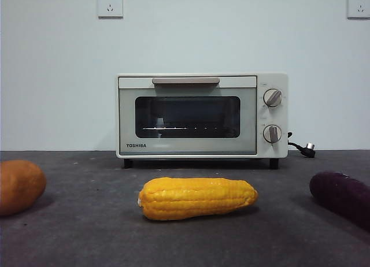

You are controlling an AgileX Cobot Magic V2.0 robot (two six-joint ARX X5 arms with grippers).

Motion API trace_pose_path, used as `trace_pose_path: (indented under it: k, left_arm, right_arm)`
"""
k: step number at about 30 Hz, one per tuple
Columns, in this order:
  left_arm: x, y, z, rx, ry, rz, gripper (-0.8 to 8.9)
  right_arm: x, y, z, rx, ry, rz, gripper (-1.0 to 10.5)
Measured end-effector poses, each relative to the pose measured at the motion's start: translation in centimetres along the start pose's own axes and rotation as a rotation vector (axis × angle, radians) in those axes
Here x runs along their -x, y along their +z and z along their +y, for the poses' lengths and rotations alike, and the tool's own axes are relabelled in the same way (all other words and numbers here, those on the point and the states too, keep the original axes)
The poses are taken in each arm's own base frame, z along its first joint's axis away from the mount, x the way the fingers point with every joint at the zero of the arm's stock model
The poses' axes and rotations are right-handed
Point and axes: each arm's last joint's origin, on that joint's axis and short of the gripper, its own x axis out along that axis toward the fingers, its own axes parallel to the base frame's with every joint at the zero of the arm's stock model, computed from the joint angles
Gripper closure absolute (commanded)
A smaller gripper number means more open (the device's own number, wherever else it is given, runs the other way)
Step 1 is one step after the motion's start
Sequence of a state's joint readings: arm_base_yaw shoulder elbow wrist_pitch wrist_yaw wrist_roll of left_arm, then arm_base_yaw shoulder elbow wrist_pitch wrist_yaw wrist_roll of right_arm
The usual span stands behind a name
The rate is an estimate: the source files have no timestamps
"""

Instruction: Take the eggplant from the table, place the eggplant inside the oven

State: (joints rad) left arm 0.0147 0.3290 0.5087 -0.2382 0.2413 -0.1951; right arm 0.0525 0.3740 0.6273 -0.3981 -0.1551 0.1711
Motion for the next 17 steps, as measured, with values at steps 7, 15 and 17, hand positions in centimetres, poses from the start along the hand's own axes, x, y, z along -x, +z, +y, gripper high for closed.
trace_pose_path:
  k: [7,15,17]
  left_arm:
    - [-0.5,6.4,-1.5,-0.002,-0.121,0.028,8.19]
    - [-0.5,12.3,-3.4,-0.034,-0.213,0.038,8.19]
    - [-0.4,13.3,-3.9,-0.048,-0.239,0.047,8.19]
  right_arm:
    - [0.7,6.7,1.4,0.086,0.042,0.056,9.6]
    - [1.5,12.0,2.7,0.138,0.11,0.118,9.6]
    - [1.8,13.0,2.9,0.138,0.129,0.13,9.6]
